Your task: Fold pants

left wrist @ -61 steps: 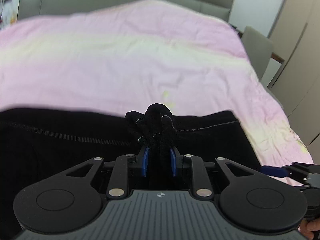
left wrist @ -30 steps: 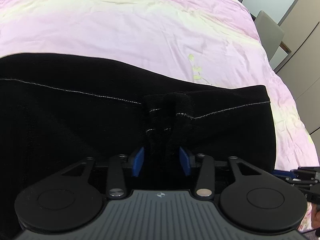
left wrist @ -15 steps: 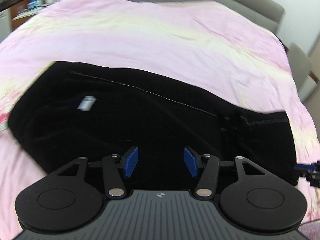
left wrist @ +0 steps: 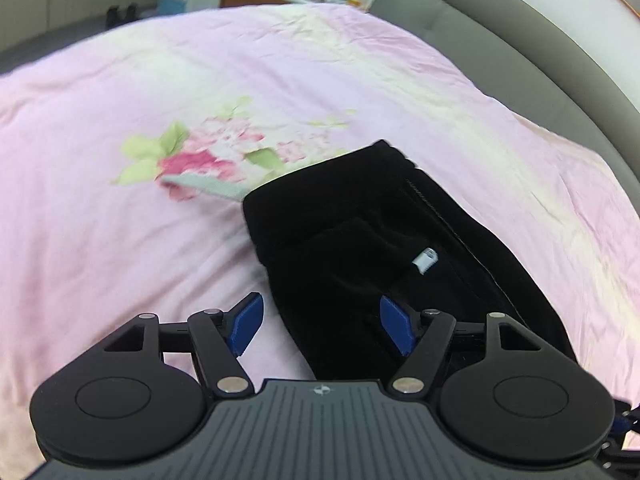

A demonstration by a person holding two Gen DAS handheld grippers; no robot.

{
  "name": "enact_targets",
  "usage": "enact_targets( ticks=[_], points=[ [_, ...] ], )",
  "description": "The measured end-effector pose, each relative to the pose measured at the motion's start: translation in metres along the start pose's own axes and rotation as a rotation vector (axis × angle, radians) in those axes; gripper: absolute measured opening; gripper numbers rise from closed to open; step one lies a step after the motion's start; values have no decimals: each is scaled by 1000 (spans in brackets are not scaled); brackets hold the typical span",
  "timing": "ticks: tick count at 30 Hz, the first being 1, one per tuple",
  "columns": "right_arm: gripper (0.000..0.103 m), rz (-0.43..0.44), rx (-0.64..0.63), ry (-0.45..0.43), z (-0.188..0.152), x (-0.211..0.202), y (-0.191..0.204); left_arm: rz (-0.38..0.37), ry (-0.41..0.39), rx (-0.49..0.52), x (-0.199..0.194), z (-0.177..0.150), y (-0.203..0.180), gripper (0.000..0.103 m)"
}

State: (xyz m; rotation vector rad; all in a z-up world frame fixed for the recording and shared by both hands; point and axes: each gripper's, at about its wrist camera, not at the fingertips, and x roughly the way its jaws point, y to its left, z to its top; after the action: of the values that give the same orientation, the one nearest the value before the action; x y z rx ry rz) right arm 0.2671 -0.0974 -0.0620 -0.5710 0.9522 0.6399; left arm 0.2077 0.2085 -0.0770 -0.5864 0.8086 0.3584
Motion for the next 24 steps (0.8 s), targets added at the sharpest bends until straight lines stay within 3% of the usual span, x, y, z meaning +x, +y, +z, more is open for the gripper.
enact_targets(
  ticks=[6, 11, 19, 24],
  points=[
    [26, 9, -99, 75, 58, 47, 12, -83, 63, -153, 25, 13, 28, 83],
    [26, 25, -148, 130, 80, 83, 28, -152, 104, -247, 50, 19, 38, 84],
    [26, 43, -189, 219, 87, 126, 43, -150, 137, -257, 81, 29, 36, 84],
    [26, 65, -164, 237, 90, 130, 34, -150, 127, -246, 83, 26, 36, 66]
  ],
)
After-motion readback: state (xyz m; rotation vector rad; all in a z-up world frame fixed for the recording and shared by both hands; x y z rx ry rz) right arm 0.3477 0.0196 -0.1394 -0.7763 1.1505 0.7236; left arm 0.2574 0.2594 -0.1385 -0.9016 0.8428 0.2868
